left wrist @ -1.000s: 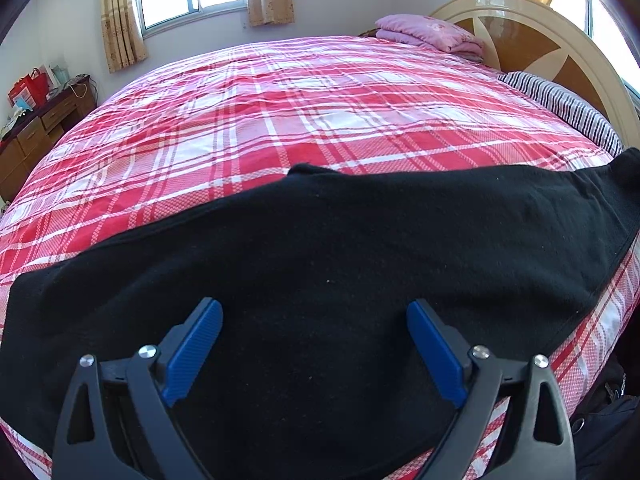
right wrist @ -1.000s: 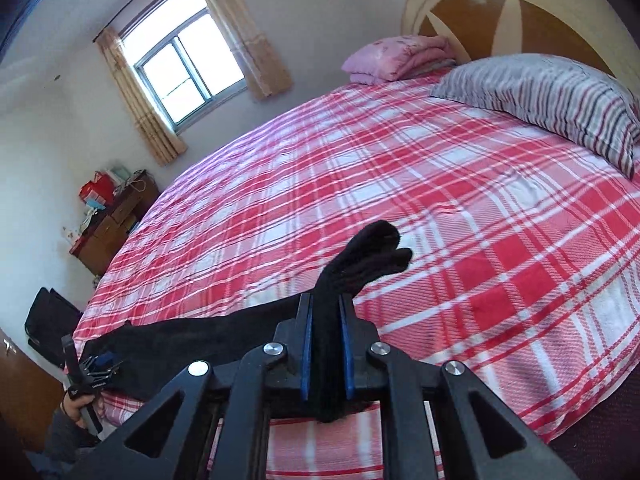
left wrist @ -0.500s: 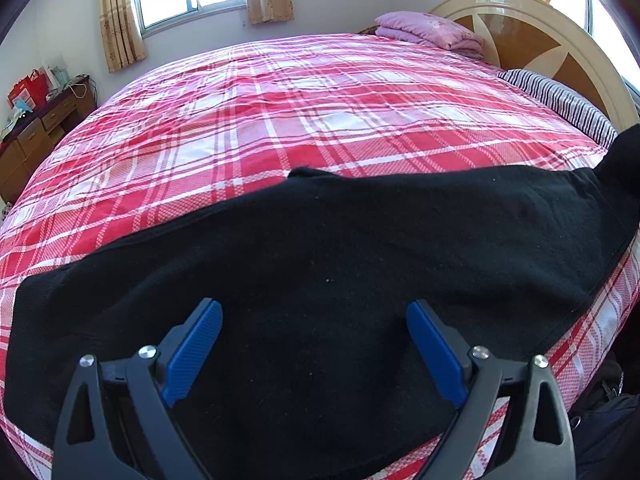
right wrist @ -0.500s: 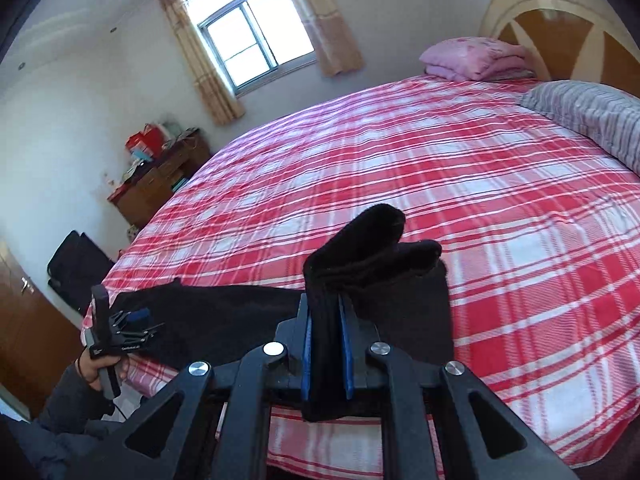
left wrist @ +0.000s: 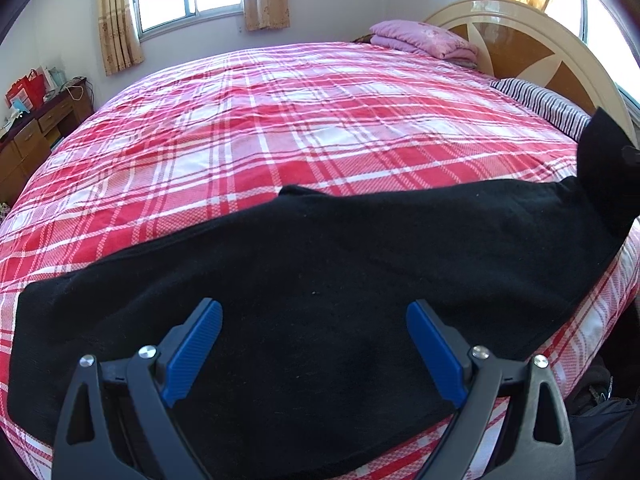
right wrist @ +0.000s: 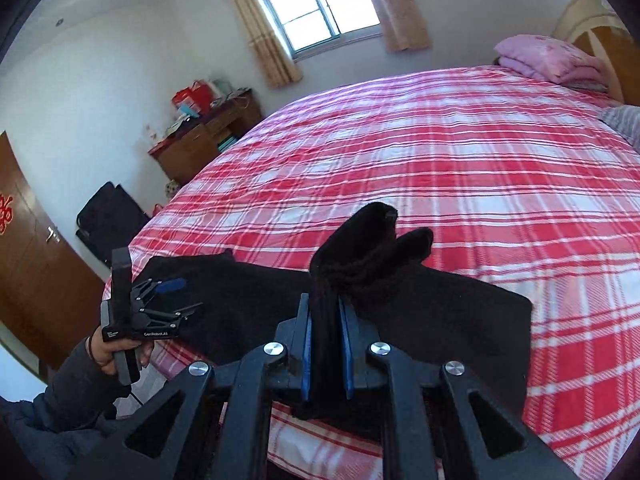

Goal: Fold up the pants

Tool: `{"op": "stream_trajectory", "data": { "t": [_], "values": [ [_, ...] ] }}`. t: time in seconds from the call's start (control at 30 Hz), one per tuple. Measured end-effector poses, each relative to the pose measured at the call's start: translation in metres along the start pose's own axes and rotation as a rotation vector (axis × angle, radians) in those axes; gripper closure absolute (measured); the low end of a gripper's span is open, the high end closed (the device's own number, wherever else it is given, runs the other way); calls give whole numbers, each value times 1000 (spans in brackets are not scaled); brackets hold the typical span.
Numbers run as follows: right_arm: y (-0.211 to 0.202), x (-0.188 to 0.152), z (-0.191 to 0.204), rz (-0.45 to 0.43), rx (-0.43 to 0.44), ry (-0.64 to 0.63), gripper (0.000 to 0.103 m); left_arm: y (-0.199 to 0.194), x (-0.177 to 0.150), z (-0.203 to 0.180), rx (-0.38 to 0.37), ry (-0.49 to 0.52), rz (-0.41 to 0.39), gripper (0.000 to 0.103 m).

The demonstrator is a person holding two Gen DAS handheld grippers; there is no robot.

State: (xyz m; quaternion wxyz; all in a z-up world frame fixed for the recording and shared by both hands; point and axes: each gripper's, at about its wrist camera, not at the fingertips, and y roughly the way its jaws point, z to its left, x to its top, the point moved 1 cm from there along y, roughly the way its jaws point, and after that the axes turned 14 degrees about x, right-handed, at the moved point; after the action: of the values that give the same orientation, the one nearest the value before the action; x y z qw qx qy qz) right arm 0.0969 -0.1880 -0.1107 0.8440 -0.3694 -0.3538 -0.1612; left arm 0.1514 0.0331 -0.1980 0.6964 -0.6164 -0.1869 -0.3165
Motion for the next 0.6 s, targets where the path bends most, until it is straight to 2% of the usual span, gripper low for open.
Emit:
{"op": "stream_trajectory", "data": {
  "t": [0.27,0.43,0.6],
  "values": [
    [73,-1,13,111,38,-17,91,-2,-1,-7,-25,9,-1,7],
    [122,-10,26,187,70,-35,91,-7,-2,-17,-88,21,-4,7],
    [168,-26,31,294,63,-67,90,-10,-4,-30,-134,44,-4,7]
  ]
}}
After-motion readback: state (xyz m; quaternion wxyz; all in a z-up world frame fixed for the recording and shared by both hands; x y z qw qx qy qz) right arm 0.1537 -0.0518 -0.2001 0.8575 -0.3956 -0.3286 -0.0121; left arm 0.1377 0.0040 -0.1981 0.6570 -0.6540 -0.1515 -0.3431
